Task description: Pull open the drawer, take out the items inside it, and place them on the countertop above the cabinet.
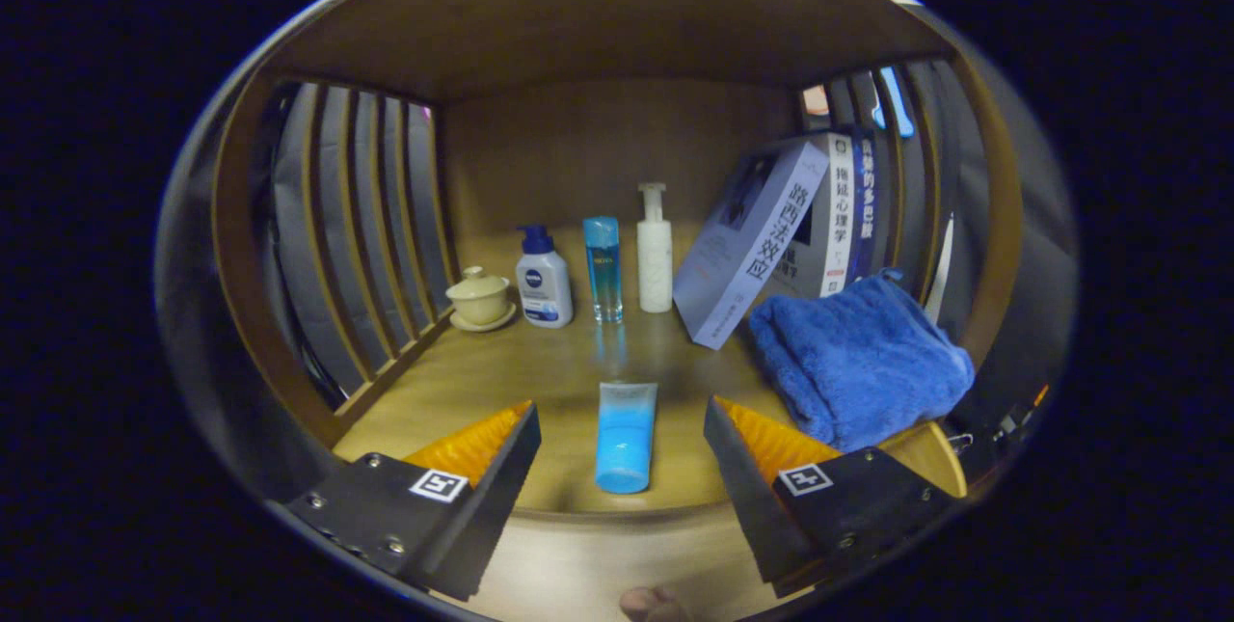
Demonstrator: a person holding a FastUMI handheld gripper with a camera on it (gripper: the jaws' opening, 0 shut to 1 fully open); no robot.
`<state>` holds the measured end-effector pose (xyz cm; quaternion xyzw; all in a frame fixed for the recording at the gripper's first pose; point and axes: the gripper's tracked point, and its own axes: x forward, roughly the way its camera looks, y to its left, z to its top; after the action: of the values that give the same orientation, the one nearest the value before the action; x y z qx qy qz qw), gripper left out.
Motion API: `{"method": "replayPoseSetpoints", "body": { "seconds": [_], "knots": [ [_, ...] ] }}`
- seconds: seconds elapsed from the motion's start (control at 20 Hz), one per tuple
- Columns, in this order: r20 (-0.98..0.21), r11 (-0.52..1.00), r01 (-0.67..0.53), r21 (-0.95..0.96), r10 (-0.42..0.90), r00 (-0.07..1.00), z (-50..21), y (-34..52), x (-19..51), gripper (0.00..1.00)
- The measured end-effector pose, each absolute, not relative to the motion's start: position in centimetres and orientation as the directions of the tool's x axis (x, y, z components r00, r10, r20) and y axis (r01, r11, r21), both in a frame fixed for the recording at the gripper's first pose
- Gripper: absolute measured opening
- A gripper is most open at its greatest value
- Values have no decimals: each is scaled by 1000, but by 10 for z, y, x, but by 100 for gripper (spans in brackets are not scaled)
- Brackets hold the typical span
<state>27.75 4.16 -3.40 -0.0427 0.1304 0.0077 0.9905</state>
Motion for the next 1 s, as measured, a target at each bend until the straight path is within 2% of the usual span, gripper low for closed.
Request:
{"method": "replayPoseSetpoints", "body": {
  "seconds": [0.15, 0.5, 1.0],
  "knots": [
    [-245, 994, -61, -89, 38, 969, -21, 48, 240, 100],
    [-193, 996, -52, -65, 39, 980, 7, 37, 155, 100],
    [-103, 990, -69, -123, 56, 993, -20, 31, 28, 100]
  ]
}}
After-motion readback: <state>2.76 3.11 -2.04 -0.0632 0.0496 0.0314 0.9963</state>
